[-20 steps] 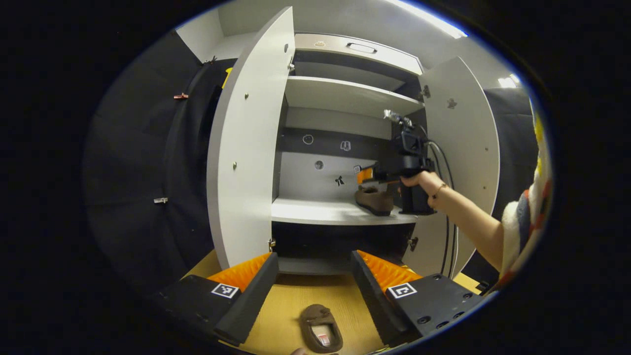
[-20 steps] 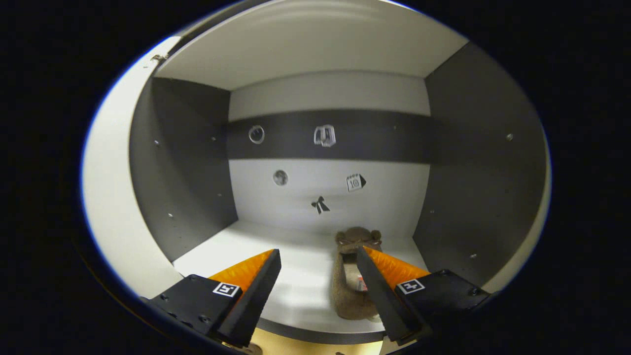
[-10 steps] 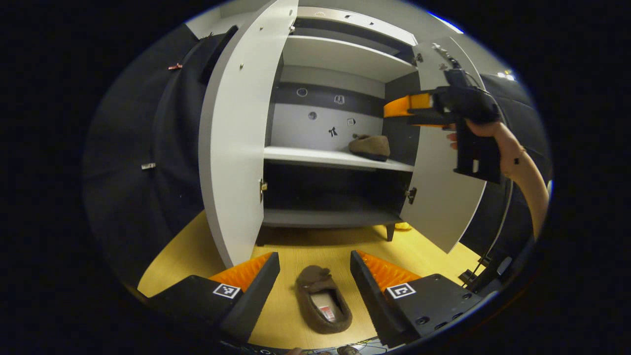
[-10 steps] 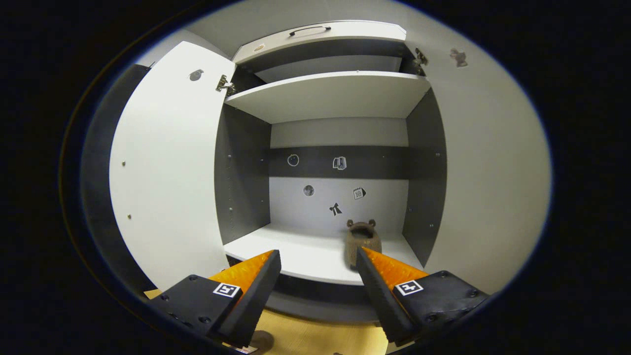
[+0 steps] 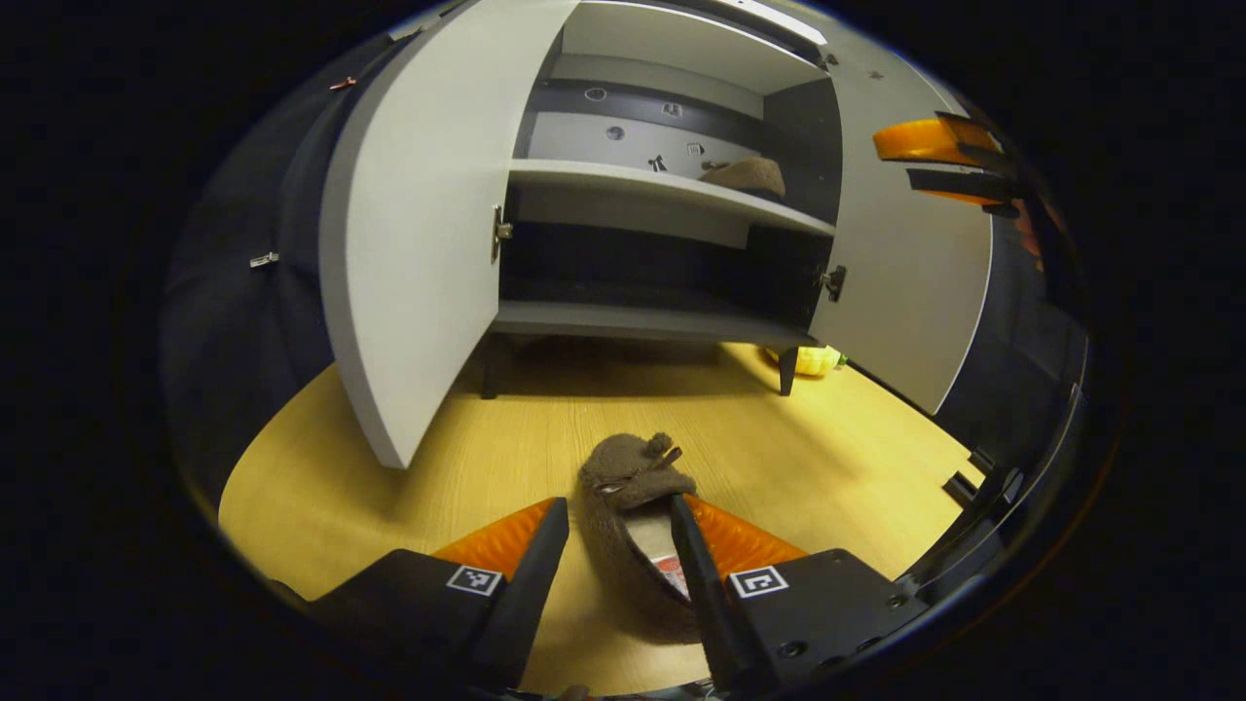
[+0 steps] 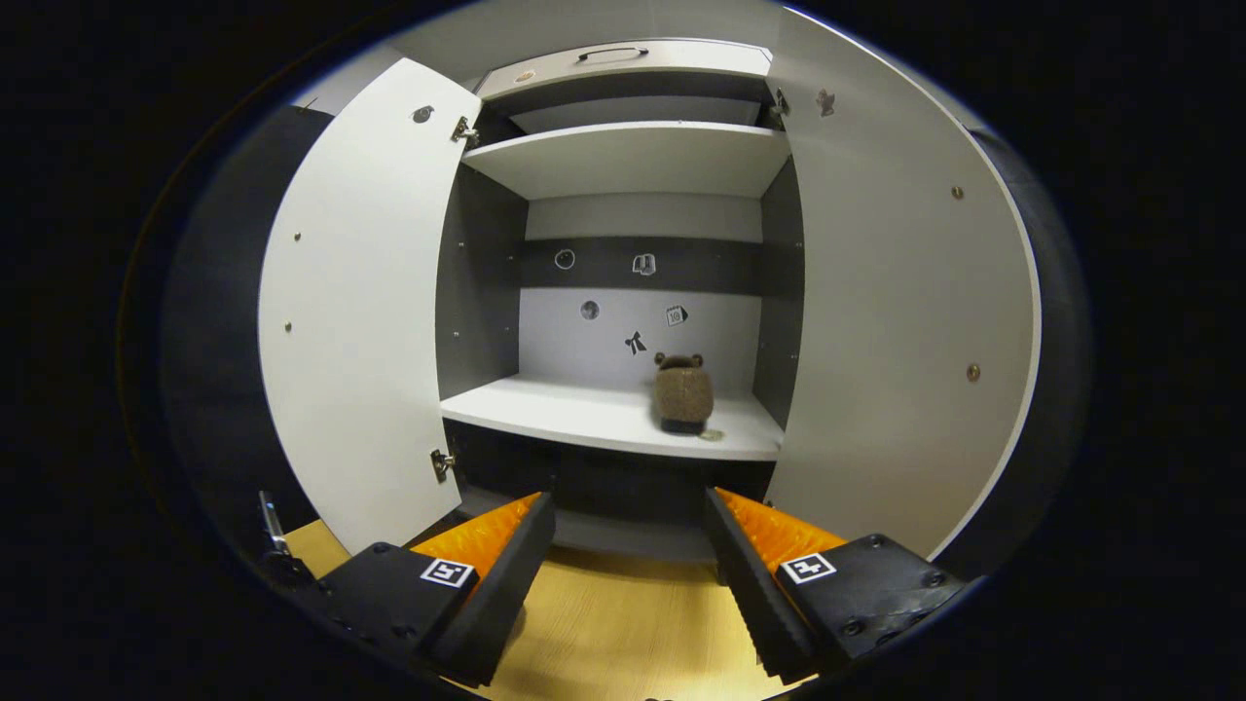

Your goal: Grab one shoe with the right hand and put it into the shoe cabinet, grab the other shoe with the left hand and put it into the shoe cabinet; then close the right door with the right hand and the left door with the left hand.

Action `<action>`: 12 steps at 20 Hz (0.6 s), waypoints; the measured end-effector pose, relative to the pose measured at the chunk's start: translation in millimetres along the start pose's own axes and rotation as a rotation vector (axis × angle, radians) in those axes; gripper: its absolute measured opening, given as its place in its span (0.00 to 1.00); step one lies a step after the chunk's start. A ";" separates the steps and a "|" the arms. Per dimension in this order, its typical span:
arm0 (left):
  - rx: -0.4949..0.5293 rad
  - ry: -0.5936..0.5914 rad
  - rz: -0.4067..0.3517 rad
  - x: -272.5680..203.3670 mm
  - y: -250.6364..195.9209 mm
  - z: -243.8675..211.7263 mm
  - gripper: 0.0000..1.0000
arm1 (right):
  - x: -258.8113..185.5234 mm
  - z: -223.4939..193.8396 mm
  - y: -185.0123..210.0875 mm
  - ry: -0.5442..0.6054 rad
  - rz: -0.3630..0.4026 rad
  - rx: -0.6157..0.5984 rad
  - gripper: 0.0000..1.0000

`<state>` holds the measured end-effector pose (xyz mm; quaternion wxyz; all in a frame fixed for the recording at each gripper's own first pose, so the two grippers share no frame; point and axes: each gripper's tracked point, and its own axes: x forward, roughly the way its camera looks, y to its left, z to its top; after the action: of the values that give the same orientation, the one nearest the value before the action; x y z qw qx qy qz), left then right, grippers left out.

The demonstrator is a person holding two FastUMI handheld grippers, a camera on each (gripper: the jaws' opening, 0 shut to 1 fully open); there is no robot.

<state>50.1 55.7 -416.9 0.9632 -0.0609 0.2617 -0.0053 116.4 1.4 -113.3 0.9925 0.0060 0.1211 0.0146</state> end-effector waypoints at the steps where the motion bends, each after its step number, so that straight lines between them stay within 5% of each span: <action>1: -0.009 0.005 -0.004 9.2 1.4 -3.7 0.70 | -2.6 -8.3 -3.2 0.019 -0.007 0.002 0.98; 12: -0.042 0.024 0.070 69.8 25.0 -21.4 0.61 | 12.5 -47.5 -5.5 0.101 0.028 0.002 0.99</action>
<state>99.0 75.1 -473.4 0.9581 -0.0720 0.2751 0.0333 117.3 -3.3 -162.5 0.9848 0.0079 0.1709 0.0289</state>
